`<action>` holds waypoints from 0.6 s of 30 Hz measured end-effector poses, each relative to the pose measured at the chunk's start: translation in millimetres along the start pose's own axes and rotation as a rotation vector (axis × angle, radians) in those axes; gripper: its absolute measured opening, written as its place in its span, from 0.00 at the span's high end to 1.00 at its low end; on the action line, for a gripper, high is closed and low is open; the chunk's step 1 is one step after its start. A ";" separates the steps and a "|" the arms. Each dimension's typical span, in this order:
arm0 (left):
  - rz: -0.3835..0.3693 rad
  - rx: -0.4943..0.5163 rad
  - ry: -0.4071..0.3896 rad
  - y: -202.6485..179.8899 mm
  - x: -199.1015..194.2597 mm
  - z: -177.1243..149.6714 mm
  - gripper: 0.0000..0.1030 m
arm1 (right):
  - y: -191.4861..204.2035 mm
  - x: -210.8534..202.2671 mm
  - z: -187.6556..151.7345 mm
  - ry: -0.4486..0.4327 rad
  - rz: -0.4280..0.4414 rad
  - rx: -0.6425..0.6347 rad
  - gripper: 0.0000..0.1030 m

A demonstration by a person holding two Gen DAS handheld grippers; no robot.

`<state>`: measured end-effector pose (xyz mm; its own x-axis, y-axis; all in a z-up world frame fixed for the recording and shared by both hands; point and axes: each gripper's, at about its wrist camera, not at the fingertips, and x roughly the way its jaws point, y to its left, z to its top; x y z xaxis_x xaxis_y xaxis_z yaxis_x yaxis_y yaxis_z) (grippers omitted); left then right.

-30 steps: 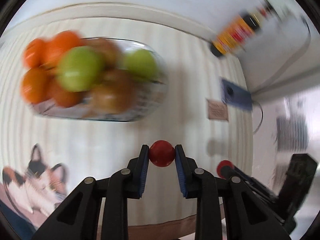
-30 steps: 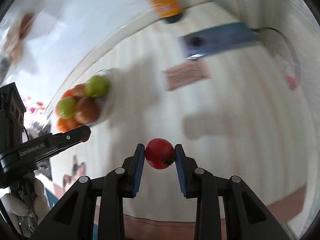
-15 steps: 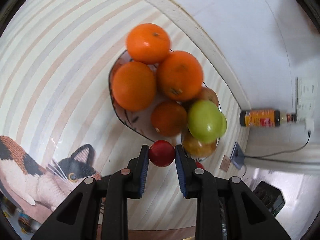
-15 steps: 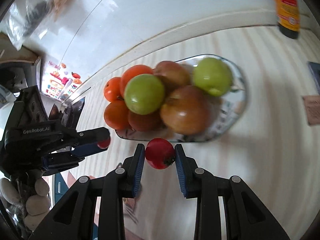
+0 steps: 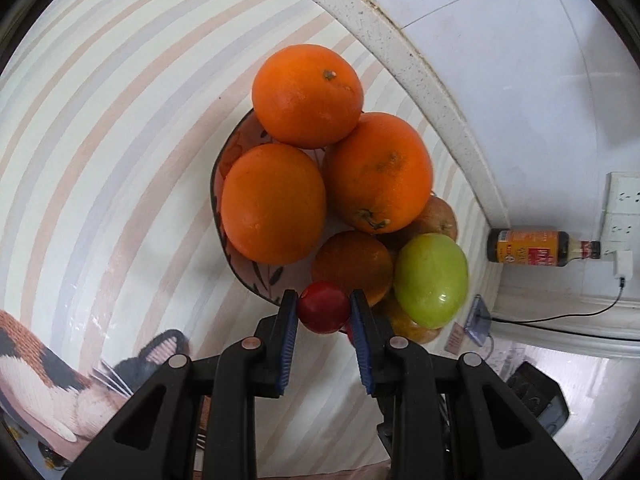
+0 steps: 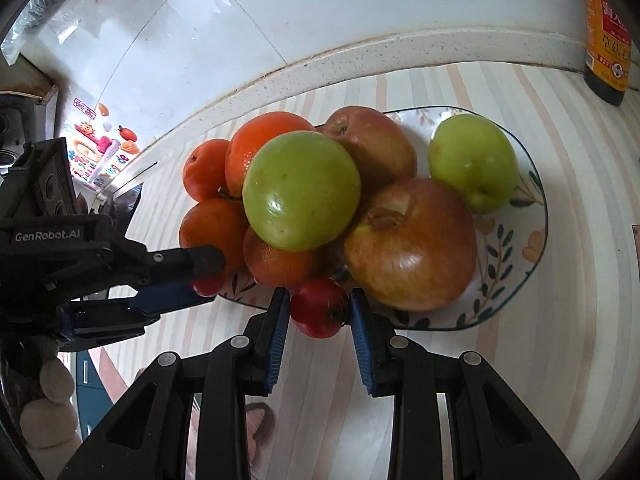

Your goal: Organize fruits

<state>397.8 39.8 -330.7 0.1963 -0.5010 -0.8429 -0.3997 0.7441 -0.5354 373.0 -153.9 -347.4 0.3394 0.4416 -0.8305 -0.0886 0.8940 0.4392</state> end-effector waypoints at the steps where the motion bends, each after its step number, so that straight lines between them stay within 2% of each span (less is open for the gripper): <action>1: 0.006 0.000 0.005 0.2 1.4 1.0 0.77 | 2.2 1.0 1.3 0.000 -0.004 -0.003 0.68; 5: 0.036 0.001 0.017 2.7 3.3 1.8 0.74 | 2.3 2.7 3.7 0.003 -0.014 0.009 0.66; 11: 0.081 0.025 0.040 1.7 2.2 1.6 0.68 | 10.2 2.3 4.9 0.017 0.002 0.029 0.44; 13: 0.099 0.048 0.029 0.1 -5.1 -1.5 0.51 | 12.5 -5.7 2.8 0.013 0.000 0.038 0.31; 14: 0.109 0.071 0.020 -2.0 -10.6 -3.5 0.46 | 11.6 -12.1 1.3 0.009 -0.002 0.045 0.24; 16: 0.150 0.129 -0.009 -7.5 -22.5 -8.3 0.26 | 10.2 -26.0 -0.1 0.000 -0.004 0.065 0.19; 18: 0.212 0.205 -0.050 -14.4 -35.5 -14.9 0.09 | 9.3 -41.7 -1.4 -0.006 -0.048 0.077 0.10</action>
<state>383.3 40.3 -292.3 0.1741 -0.3063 -0.9359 -0.2480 0.9061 -0.3427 356.7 -163.9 -309.1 0.3475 0.3978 -0.8491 0.0002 0.9055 0.4243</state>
